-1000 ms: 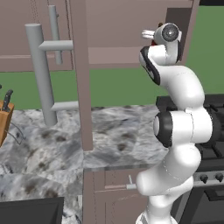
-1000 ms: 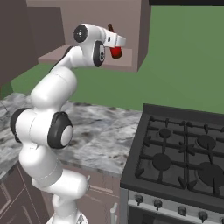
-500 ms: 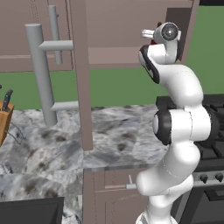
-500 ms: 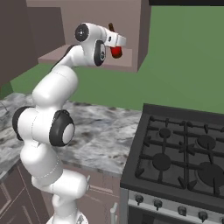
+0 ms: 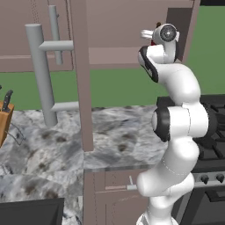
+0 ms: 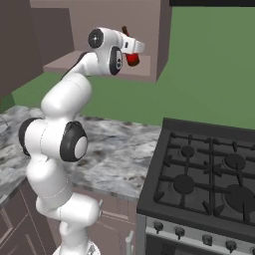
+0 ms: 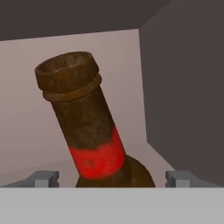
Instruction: Sort all alcoholic drinks to one cabinet, and non-alcoholic drinks to the other.
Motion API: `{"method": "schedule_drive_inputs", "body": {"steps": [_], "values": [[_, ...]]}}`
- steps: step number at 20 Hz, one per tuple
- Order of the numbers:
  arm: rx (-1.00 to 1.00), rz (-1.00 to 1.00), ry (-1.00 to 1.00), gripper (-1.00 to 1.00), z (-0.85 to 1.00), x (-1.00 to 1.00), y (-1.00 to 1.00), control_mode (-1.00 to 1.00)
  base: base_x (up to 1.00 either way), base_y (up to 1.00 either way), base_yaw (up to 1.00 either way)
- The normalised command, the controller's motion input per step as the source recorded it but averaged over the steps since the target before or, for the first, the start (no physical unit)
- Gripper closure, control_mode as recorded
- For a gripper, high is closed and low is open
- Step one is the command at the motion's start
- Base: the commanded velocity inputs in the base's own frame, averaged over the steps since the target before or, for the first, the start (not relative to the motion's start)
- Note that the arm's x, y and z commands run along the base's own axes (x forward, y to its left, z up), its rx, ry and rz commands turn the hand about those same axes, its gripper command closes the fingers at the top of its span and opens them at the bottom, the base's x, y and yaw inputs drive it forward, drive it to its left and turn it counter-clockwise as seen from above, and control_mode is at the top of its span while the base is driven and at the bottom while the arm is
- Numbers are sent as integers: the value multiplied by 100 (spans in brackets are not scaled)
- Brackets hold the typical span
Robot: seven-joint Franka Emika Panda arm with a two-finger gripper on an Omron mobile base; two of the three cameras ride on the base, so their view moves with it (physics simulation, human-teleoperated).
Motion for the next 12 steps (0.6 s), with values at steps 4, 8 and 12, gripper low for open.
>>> {"method": "schedule_drive_inputs", "body": {"steps": [4,8,12], "values": [[0,0,-5,-100,6,17,-11,-100,0,0,0],[0,-2,0,-100,19,16,-10,-100,0,0,0],[0,-2,-1,-100,16,14,-3,-100,0,0,0]]}}
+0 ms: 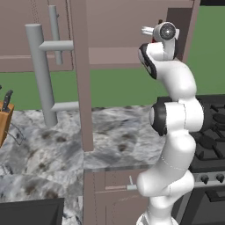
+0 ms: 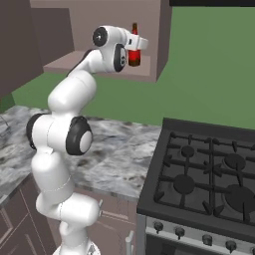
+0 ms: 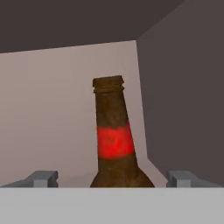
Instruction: Sort all alcoholic drinks to one cabinet, and non-alcoholic drinks to the other.
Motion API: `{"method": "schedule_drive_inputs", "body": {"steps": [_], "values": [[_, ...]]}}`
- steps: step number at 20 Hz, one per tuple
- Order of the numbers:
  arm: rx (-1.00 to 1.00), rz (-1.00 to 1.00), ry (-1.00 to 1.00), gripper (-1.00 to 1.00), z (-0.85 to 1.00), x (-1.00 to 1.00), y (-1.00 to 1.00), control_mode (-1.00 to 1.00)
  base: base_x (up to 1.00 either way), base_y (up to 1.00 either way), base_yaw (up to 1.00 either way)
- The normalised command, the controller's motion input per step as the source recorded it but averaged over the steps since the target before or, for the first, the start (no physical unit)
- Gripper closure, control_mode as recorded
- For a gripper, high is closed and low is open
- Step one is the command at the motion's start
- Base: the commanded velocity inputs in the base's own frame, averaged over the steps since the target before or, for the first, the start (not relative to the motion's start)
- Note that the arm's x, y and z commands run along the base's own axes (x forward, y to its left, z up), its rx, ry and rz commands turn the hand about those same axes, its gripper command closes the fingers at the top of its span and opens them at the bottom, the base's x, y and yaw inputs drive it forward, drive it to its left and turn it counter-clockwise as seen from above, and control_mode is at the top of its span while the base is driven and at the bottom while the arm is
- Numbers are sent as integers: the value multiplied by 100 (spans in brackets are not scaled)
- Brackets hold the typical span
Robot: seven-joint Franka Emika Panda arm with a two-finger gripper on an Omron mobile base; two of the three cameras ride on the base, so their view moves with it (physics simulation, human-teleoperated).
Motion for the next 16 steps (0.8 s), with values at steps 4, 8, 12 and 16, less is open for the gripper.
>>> {"method": "schedule_drive_inputs", "body": {"steps": [4,8,12,16], "values": [[0,-2,0,-100,15,12,0,-100,0,0,0],[0,-2,0,-100,13,8,0,-100,0,0,0],[0,-2,0,-100,10,1,0,-100,0,0,0],[0,-2,0,-100,7,0,0,-100,0,0,0]]}}
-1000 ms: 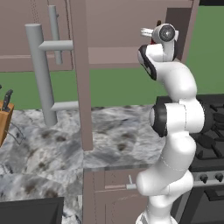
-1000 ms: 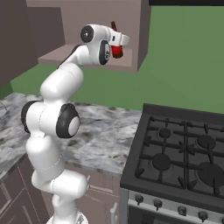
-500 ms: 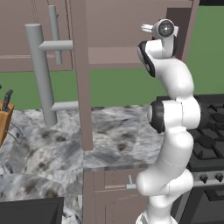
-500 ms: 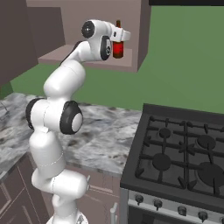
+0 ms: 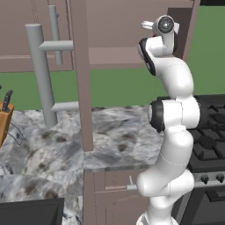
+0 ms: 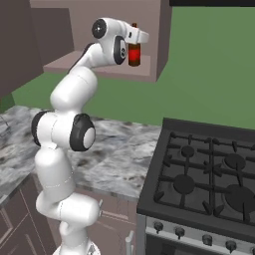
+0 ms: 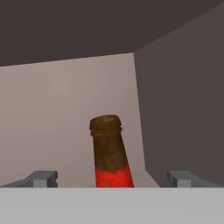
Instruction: Sort all alcoholic drinks to one cabinet, and non-alcoholic drinks to the other.
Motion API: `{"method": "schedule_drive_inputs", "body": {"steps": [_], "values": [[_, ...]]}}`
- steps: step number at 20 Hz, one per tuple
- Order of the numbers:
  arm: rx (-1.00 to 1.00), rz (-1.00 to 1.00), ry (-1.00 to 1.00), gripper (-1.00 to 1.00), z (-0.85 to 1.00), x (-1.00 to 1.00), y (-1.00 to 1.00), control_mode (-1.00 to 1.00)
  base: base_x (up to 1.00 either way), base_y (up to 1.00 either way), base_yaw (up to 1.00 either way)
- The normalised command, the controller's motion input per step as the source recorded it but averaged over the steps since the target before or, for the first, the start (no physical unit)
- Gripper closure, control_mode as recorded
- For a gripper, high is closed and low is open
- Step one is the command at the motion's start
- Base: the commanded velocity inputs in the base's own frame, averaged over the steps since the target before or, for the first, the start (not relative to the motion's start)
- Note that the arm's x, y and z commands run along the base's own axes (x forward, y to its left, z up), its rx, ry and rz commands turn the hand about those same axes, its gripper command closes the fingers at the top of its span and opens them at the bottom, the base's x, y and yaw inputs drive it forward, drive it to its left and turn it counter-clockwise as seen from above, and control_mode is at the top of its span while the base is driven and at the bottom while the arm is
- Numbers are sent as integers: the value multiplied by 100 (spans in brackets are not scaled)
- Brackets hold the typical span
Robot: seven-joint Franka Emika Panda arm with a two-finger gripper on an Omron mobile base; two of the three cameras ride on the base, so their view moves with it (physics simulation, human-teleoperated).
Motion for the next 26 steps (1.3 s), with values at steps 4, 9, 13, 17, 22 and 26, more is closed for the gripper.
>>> {"method": "schedule_drive_inputs", "body": {"steps": [4,9,13,17,22,26], "values": [[0,-1,0,-100,0,-15,0,-100,0,0,0],[0,0,0,-100,-4,-26,0,-100,0,0,0],[0,0,0,-100,-12,-32,0,-100,0,0,0],[0,0,-2,-100,-17,-33,1,-100,0,0,0],[0,0,-8,-100,-1,-41,0,-100,0,0,0],[0,0,-4,-100,5,-52,1,-100,0,0,0]]}}
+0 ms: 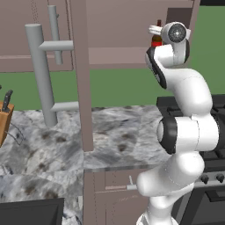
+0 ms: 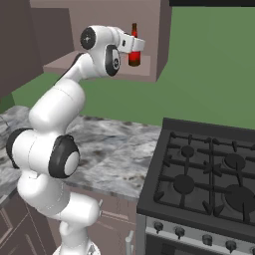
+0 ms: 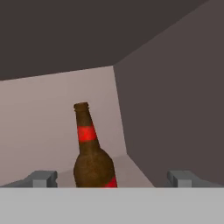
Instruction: Sort all alcoholic drinks to one cabinet, and non-alcoholic drinks to the other.
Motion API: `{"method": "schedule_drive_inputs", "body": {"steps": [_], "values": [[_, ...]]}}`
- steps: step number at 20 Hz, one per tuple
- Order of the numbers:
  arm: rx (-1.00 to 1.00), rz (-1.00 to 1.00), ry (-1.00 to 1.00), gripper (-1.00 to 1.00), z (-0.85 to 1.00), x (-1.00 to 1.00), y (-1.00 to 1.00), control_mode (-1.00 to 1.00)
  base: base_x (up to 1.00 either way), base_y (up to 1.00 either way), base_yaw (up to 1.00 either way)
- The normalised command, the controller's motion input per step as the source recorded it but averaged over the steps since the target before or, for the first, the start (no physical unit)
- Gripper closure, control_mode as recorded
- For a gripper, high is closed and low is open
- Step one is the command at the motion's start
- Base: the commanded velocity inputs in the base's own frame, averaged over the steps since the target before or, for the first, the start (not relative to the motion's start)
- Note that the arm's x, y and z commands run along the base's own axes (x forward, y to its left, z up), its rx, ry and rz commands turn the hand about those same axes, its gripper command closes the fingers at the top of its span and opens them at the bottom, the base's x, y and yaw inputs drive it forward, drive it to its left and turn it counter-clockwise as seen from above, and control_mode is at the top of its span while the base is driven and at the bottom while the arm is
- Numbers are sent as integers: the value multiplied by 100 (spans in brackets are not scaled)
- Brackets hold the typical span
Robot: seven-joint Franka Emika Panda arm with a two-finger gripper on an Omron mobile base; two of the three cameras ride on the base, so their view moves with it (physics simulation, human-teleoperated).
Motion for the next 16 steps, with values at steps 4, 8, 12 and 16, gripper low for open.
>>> {"method": "schedule_drive_inputs", "body": {"steps": [4,8,12,16], "values": [[-1,0,5,-100,15,-46,9,-100,0,0,0],[-4,0,13,-100,14,-42,15,-100,0,0,0],[-5,3,15,-100,10,-43,14,-100,0,0,0],[-1,3,12,-100,3,-48,5,-100,0,0,0]]}}
